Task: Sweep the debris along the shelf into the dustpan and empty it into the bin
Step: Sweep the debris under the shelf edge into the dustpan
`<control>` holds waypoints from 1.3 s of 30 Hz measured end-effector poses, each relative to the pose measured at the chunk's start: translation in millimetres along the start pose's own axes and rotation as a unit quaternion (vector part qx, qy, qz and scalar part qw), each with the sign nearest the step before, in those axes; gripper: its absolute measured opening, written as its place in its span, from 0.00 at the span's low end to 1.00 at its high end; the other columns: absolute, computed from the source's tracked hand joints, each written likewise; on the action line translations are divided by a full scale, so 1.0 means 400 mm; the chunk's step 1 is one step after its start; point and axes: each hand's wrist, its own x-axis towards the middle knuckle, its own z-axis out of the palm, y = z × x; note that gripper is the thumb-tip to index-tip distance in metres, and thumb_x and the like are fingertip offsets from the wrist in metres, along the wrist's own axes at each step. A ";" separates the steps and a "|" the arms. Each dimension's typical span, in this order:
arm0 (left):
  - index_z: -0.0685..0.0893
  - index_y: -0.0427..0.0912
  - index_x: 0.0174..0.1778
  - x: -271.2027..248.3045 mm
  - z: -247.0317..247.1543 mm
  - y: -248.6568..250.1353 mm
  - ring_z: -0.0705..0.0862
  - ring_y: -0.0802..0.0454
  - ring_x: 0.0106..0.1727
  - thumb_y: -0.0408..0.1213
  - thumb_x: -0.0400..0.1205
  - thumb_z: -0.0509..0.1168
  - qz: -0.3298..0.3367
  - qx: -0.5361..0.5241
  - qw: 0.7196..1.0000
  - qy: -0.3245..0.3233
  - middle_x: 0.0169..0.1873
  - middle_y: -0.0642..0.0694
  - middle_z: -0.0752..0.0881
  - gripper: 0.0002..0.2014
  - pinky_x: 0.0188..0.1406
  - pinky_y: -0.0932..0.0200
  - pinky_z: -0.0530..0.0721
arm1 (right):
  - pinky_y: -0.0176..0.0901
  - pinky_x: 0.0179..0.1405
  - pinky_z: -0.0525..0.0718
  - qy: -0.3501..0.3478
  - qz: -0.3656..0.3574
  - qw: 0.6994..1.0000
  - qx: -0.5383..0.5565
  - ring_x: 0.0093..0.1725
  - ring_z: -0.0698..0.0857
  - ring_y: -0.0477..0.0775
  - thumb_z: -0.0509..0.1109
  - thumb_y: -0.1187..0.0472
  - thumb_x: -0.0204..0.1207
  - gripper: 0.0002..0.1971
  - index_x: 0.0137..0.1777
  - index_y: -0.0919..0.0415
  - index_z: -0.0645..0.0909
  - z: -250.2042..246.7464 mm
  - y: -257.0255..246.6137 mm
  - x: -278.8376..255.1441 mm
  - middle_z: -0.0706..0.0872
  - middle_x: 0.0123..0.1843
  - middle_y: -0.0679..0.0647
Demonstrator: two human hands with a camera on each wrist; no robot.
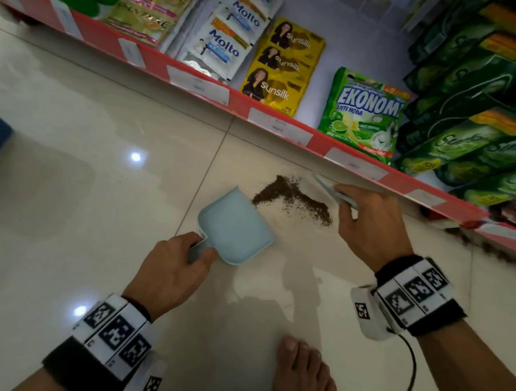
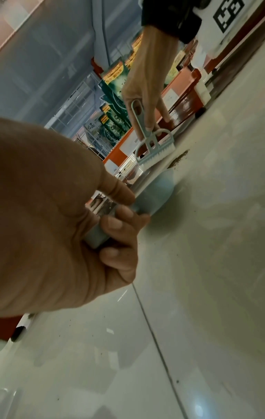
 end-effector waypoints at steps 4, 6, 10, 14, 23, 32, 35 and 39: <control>0.71 0.43 0.28 -0.001 0.002 0.003 0.69 0.58 0.21 0.48 0.80 0.65 0.022 0.001 1.000 -0.015 0.19 0.53 0.73 0.19 0.21 0.68 0.65 | 0.54 0.50 0.86 -0.054 0.116 0.989 -0.080 0.45 0.86 0.68 0.66 0.67 0.75 0.13 0.56 0.61 0.88 0.002 0.043 -0.024 0.91 0.44 0.63; 0.71 0.45 0.27 0.010 0.002 0.007 0.71 0.57 0.21 0.48 0.80 0.65 0.030 0.015 0.999 -0.021 0.18 0.52 0.74 0.19 0.22 0.62 0.67 | 0.51 0.49 0.82 -0.096 0.141 0.982 -0.075 0.44 0.85 0.68 0.65 0.61 0.77 0.10 0.51 0.58 0.89 0.025 0.029 -0.034 0.91 0.42 0.61; 0.73 0.46 0.27 0.028 0.002 0.015 0.75 0.54 0.23 0.48 0.80 0.65 0.041 0.023 0.998 -0.031 0.19 0.51 0.76 0.18 0.24 0.59 0.70 | 0.51 0.45 0.82 -0.057 0.138 0.989 -0.003 0.38 0.84 0.69 0.66 0.58 0.77 0.10 0.42 0.59 0.87 0.052 -0.036 -0.036 0.89 0.35 0.58; 0.72 0.45 0.26 0.038 -0.012 0.008 0.75 0.55 0.23 0.47 0.80 0.66 0.055 0.022 0.998 -0.027 0.19 0.52 0.76 0.18 0.23 0.60 0.67 | 0.50 0.42 0.83 -0.010 0.112 0.992 0.061 0.33 0.84 0.65 0.65 0.58 0.80 0.13 0.37 0.61 0.86 0.071 -0.115 -0.025 0.89 0.32 0.58; 0.73 0.47 0.26 0.025 -0.060 -0.037 0.76 0.56 0.25 0.47 0.80 0.65 0.019 0.009 1.000 0.009 0.20 0.53 0.78 0.17 0.25 0.60 0.67 | 0.52 0.35 0.82 0.099 0.204 0.971 -0.079 0.36 0.86 0.71 0.65 0.49 0.79 0.16 0.40 0.61 0.87 0.028 -0.016 -0.059 0.89 0.36 0.64; 0.71 0.49 0.25 0.036 -0.058 -0.026 0.75 0.56 0.24 0.49 0.80 0.65 0.018 0.025 0.999 0.013 0.20 0.54 0.76 0.19 0.24 0.59 0.66 | 0.36 0.26 0.64 0.012 0.106 0.994 -0.008 0.16 0.67 0.51 0.66 0.60 0.80 0.15 0.30 0.58 0.77 0.088 -0.120 -0.074 0.75 0.20 0.52; 0.71 0.49 0.26 0.020 -0.050 -0.025 0.75 0.55 0.24 0.50 0.80 0.65 0.026 0.030 0.999 0.009 0.20 0.53 0.76 0.18 0.24 0.60 0.67 | 0.31 0.20 0.59 0.064 0.069 0.996 0.004 0.14 0.64 0.44 0.67 0.62 0.81 0.16 0.30 0.53 0.73 0.062 -0.125 -0.043 0.67 0.17 0.44; 0.72 0.47 0.26 -0.007 -0.050 -0.051 0.75 0.55 0.23 0.48 0.80 0.66 0.024 0.022 0.999 0.006 0.19 0.53 0.76 0.18 0.24 0.60 0.68 | 0.33 0.23 0.58 0.078 0.079 0.991 -0.071 0.18 0.67 0.48 0.66 0.62 0.81 0.15 0.32 0.55 0.72 0.041 -0.065 0.039 0.62 0.21 0.45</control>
